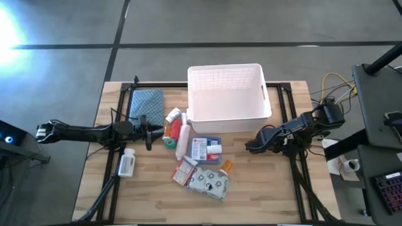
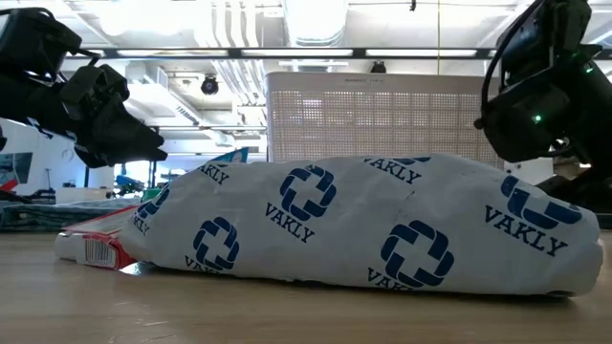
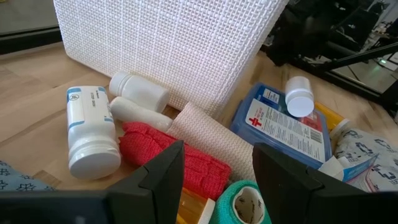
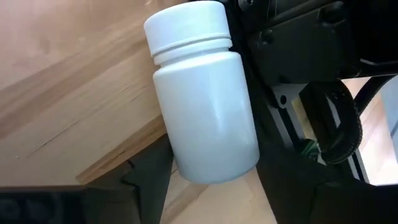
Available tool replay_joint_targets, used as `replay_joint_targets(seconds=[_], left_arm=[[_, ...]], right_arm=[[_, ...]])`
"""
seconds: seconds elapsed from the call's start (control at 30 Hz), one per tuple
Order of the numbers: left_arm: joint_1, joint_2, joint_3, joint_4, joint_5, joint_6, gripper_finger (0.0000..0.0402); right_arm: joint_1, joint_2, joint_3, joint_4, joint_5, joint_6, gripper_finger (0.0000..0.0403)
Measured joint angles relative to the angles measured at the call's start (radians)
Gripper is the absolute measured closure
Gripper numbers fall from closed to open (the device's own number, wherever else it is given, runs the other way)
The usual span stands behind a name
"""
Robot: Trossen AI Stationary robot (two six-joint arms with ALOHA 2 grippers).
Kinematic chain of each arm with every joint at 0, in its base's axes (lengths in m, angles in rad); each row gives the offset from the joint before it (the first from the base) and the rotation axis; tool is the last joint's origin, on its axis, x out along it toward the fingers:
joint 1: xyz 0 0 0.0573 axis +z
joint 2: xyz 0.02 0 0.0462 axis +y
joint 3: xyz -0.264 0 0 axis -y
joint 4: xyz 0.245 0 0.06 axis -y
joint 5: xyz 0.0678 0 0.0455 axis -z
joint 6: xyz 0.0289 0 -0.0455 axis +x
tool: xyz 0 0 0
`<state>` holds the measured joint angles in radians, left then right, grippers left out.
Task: Pick & place medical supplies in basket/bin
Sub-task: Put the white pill bottle into the white bin
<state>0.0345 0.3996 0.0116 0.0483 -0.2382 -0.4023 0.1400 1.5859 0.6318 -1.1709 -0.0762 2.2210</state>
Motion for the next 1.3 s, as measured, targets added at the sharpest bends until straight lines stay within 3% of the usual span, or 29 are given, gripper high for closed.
replay_joint_targets(seconds=[0.17, 0.37, 0.57, 0.7, 0.83, 1.2, 1.3], left_arm=[[0.0, 0.0, 0.0, 0.0, 0.0, 0.0, 0.0231], [0.0, 0.0, 0.0, 0.0, 0.0, 0.0, 0.0231], [0.0, 0.0, 0.0, 0.0, 0.0, 0.0, 0.0231], [0.0, 0.0, 0.0, 0.0, 0.0, 0.0, 0.0231], [0.0, 0.0, 0.0, 0.0, 0.0, 0.0, 0.0231], [0.0, 0.0, 0.0, 0.0, 0.0, 0.0, 0.0231], [0.0, 0.0, 0.0, 0.0, 0.0, 0.0, 0.0231]], right_arm=[[0.01, -0.001, 0.028, 0.002, 0.027, -0.018, 0.0241], [0.011, 0.0, 0.134, 0.045, 0.091, -0.13, 0.0241], [0.029, -0.007, 0.303, 0.119, 0.049, -0.529, 0.0229], [0.053, -0.023, 0.444, 0.31, 0.064, -0.897, 0.0231], [0.035, -0.029, 0.594, 0.403, 0.225, -1.12, 0.0231], [-0.153, -0.035, 1.013, 0.385, 0.622, -1.592, 0.0223], [-0.236, -0.028, 1.055, 0.323, 0.647, -1.618, 0.0222]])
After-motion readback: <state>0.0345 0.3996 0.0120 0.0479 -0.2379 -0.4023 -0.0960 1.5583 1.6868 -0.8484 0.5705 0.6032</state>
